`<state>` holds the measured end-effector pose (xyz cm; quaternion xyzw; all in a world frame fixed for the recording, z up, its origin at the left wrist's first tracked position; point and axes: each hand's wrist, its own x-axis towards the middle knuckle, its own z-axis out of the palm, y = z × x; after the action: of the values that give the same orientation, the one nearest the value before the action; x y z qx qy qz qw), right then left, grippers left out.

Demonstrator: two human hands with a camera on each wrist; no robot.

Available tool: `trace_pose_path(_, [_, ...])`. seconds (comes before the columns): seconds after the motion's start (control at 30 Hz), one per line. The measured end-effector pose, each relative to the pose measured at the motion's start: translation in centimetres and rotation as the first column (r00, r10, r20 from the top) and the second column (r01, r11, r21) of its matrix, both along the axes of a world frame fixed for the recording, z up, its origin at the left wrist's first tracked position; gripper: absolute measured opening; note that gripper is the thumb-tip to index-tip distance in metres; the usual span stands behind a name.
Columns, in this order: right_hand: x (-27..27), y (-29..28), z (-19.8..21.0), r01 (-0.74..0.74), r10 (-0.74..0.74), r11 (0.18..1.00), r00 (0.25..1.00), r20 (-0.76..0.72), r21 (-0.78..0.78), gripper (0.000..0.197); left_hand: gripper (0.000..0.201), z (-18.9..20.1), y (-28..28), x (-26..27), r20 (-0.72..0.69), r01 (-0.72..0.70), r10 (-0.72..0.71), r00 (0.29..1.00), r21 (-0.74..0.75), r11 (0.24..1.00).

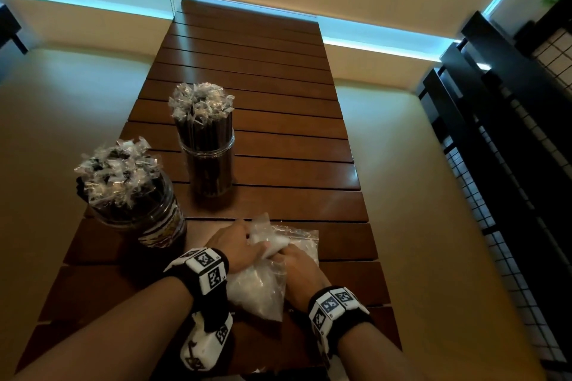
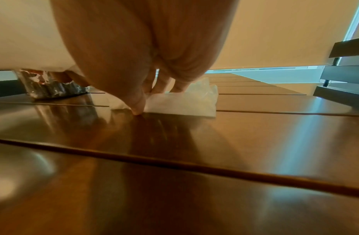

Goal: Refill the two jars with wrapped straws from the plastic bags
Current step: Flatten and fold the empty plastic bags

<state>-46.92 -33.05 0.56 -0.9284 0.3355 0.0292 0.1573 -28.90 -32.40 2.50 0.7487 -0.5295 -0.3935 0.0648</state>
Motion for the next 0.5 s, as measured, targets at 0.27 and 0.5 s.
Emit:
trace_pose_path(0.27, [0.5, 0.9, 2.2, 0.053, -0.053, 0.976, 0.999, -0.004, 0.211, 0.024, 0.064, -4.4, 0.0, 1.0, -0.208, -0.08, 0.113, 0.971, 0.161, 0.984])
trace_pose_path(0.5, [-1.3, 0.4, 2.1, 0.451, -0.414, 0.883, 0.88, 0.235, -0.133, 0.025, 0.024, 0.0, 0.9, 1.6, -0.282, -0.116, 0.112, 0.953, 0.004, 0.993])
